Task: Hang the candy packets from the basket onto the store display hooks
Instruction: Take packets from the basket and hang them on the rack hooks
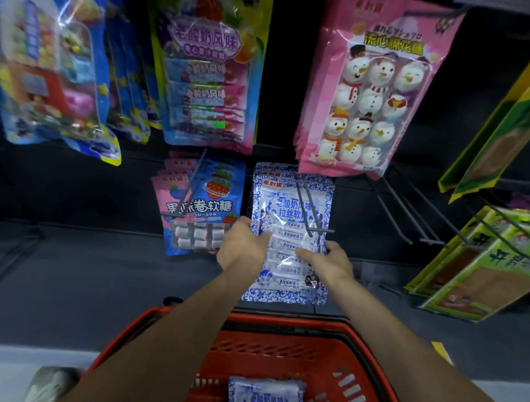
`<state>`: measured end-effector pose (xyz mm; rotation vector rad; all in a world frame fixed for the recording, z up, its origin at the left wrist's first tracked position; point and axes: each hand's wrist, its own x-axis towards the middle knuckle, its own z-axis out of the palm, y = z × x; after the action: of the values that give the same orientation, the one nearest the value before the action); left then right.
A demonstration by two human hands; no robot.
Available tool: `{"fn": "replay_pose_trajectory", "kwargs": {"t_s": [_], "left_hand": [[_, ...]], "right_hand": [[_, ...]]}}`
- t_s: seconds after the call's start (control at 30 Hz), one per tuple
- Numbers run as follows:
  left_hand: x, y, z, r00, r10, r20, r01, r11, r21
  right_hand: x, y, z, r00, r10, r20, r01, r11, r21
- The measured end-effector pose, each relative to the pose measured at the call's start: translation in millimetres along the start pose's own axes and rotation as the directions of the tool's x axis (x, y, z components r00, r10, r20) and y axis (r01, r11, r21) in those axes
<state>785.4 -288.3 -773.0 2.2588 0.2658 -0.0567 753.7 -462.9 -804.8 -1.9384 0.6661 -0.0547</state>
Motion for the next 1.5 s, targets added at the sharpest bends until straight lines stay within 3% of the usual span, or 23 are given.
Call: {"fn": "replay_pose_trajectory", "kwargs": {"t_s": [0.2,0.4,0.57,0.77,1.03,1.23,1.5], "left_hand": [[13.3,-1.2,13.7,1.0,0.004,-0.003,-0.004,0.999,0.047],[29.2,-8.7,35.3,1.0,0.022,0.006,-0.022,0.999,-0.042],[40.9,-3.9,37.5,0.994,0.042,-0.1,-0.053,0.993,-0.109],[46.7,10.8,29.2,0.965,0.117,-0.234,-0.159,0.973,-0.169],[44.7,25.9,14.6,0.901,0.223,-0.372,-0.271,0.959,-0.081],[45.2,30.2,-1.8,0.855,0.349,-0.385,-0.304,0.937,0.174],[43.2,38.1,-9.3,0.867,0.329,-0.375,-0.256,0.939,0.231]], "right_hand": [[20.8,9.1,15.5,1.0,0.002,-0.005,-0.002,1.0,-0.006],[40.6,23.7,28.7,0.996,-0.068,-0.057,0.068,0.998,0.01],[57.0,17.2,26.5,0.996,-0.08,-0.033,0.081,0.996,0.04],[69.4,-10.9,7.8,0.962,-0.237,-0.135,0.238,0.971,-0.006],[63.1,-38.2,-13.9,0.873,-0.38,-0.305,0.423,0.902,0.088],[64.1,-48.4,-14.1,0.831,-0.377,-0.408,0.447,0.89,0.089],[74.8,-57.2,-14.3,0.813,-0.344,-0.471,0.428,0.9,0.081]]}}
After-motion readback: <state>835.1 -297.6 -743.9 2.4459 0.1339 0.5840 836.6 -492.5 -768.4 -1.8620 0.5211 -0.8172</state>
